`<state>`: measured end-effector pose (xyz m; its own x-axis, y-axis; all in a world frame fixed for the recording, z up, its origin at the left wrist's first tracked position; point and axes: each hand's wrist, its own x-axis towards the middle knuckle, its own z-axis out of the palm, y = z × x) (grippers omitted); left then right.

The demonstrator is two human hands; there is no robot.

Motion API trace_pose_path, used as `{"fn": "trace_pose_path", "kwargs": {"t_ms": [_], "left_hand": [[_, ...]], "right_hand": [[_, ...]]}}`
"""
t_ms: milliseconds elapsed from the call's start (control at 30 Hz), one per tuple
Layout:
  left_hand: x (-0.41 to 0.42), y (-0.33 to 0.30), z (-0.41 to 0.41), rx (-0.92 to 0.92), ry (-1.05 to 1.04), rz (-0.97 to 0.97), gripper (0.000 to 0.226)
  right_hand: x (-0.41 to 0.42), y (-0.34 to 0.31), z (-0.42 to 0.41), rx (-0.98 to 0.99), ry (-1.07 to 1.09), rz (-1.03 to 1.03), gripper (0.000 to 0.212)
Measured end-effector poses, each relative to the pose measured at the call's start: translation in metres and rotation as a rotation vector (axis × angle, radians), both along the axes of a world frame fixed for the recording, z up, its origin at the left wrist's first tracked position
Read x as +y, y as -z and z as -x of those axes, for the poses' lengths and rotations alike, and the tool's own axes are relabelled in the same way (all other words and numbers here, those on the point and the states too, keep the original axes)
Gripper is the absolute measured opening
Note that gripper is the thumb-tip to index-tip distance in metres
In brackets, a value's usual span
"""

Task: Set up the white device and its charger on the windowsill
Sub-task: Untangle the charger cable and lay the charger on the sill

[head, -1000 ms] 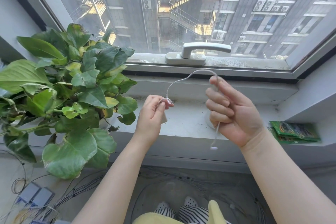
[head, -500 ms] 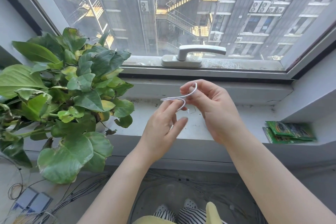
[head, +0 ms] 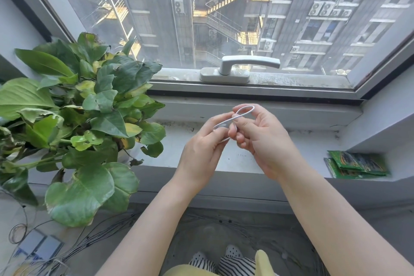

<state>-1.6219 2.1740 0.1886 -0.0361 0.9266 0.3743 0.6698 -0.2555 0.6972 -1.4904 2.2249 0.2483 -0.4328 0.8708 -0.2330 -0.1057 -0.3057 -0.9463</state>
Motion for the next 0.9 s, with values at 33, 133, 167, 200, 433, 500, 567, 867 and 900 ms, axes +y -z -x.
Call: {"fn": "trace_pose_path", "kwargs": {"t_ms": [33,133,167,200,433,500,567,867,900], "left_hand": [[0.0,0.001,-0.001,0.005,-0.001,-0.001,0.028],[-0.001,0.0,-0.002,0.081,-0.022,0.006,0.025],[-0.002,0.0,-0.002,0.107,-0.042,0.009,0.03],[-0.002,-0.001,-0.002,0.13,-0.063,0.005,0.034],[-0.002,-0.006,0.009,0.01,0.004,0.038,0.024],[-0.001,-0.004,0.01,0.008,0.066,-0.016,0.025],[-0.001,0.001,0.011,-0.048,0.11,-0.01,0.023],[-0.004,-0.007,0.015,-0.126,-0.455,0.397,0.034],[-0.003,-0.01,0.016,-0.203,-0.455,0.48,0.037]], "right_hand": [[0.001,0.0,-0.001,-0.054,-0.006,-0.021,0.014],[0.0,-0.003,-0.001,-0.307,-0.14,-0.246,0.024],[-0.002,-0.005,0.0,-0.389,-0.205,-0.364,0.027],[-0.005,-0.006,0.001,-0.457,-0.259,-0.484,0.03],[-0.007,-0.002,0.006,-0.566,-0.262,-0.92,0.013],[-0.003,-0.001,0.006,-0.535,-0.234,-0.899,0.002],[-0.001,-0.007,0.006,-0.362,-0.185,-0.727,0.009],[0.009,-0.031,0.009,0.204,0.011,-0.168,0.026],[0.009,-0.031,0.01,0.203,0.016,-0.165,0.026]]}}
